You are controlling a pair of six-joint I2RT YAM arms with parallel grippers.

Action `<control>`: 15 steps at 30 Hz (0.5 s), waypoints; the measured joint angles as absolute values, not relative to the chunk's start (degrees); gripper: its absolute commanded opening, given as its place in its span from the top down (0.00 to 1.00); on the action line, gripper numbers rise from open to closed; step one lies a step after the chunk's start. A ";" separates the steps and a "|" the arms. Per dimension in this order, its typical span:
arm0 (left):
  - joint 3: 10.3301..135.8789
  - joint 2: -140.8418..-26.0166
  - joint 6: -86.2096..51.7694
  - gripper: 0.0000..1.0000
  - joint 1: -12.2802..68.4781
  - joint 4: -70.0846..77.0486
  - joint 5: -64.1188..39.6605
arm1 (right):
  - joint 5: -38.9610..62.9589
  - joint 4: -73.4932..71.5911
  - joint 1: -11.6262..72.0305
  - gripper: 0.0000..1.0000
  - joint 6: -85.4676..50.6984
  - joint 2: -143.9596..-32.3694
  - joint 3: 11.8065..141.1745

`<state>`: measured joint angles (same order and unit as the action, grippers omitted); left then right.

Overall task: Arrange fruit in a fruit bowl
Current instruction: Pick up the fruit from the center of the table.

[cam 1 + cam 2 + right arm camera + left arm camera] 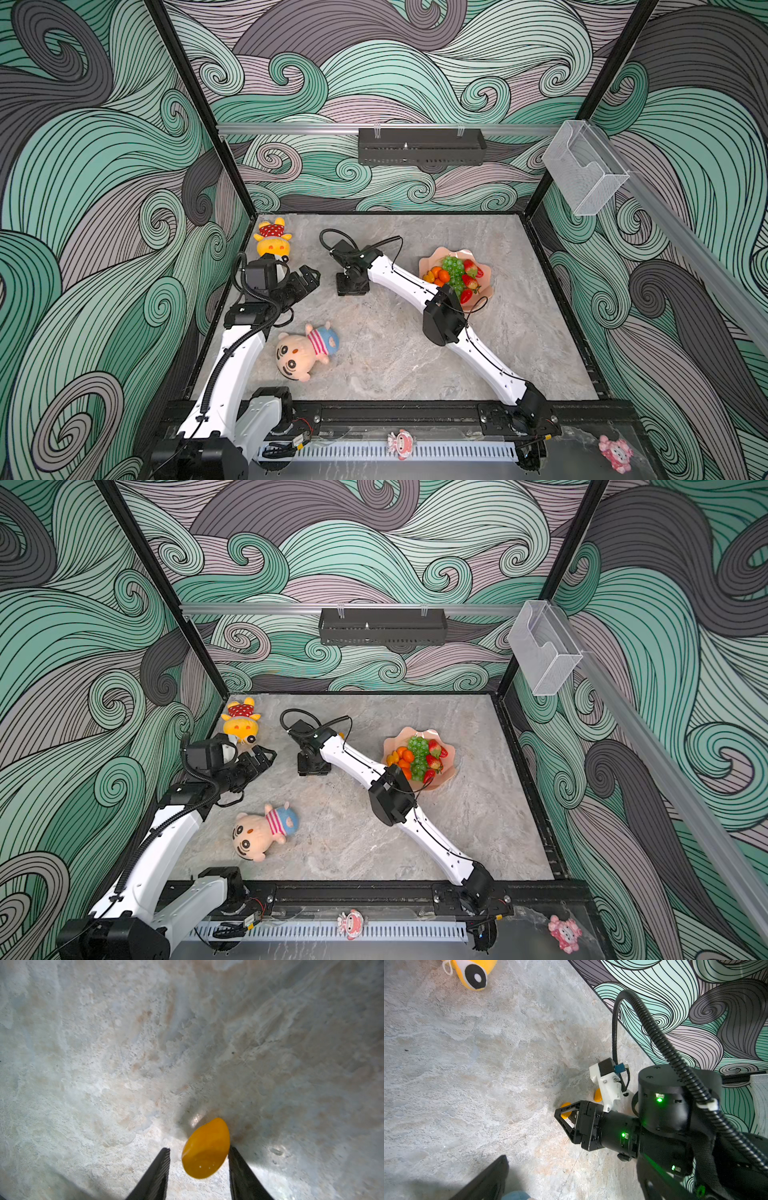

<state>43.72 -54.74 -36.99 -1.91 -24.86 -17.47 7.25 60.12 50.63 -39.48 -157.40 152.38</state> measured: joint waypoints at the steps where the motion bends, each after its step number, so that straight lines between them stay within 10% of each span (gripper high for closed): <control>1: 43.72 -54.74 -36.99 0.01 -1.91 -24.86 -17.50 | 7.49 60.07 50.57 0.56 -39.51 -157.51 152.57; 15: 43.68 -54.50 -37.01 0.01 -2.24 -24.84 -18.04 | 9.26 58.83 50.00 0.62 -39.66 -158.47 153.56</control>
<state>43.68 -54.50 -37.01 -2.24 -24.84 -18.04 9.26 58.83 50.00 -39.66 -158.47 153.56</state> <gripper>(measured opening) 0.986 0.389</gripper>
